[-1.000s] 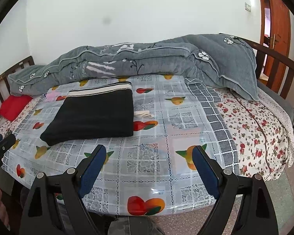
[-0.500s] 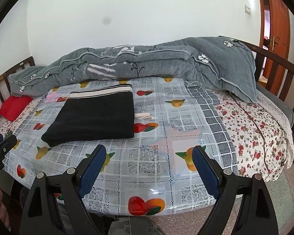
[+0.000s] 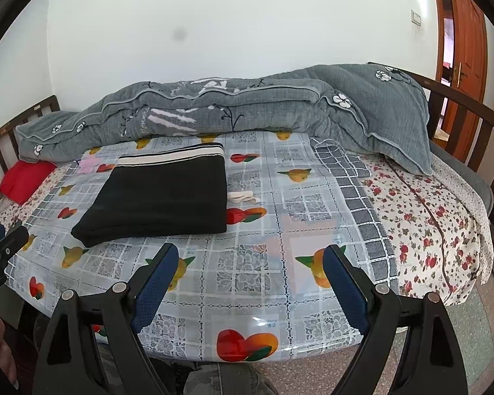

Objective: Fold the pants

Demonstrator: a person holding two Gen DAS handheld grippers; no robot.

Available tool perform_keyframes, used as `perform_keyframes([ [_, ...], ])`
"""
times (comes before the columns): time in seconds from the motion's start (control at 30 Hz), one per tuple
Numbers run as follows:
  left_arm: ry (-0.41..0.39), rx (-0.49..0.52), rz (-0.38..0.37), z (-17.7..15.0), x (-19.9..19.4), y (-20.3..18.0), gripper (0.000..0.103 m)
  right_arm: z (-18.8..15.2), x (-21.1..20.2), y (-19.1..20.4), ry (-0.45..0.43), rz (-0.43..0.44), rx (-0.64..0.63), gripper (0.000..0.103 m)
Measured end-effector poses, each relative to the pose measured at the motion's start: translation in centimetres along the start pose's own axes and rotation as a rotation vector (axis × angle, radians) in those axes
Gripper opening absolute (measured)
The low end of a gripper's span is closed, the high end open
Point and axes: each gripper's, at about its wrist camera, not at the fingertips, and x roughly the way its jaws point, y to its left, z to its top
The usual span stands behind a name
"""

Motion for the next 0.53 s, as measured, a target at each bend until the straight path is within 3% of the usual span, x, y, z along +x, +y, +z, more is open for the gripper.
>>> perform_keyframes([
  [0.53,0.003,0.0,-0.001,0.41,-0.32,-0.06,0.084,0.12,-0.56,0.38,-0.015,-0.001,-0.007,0.088],
])
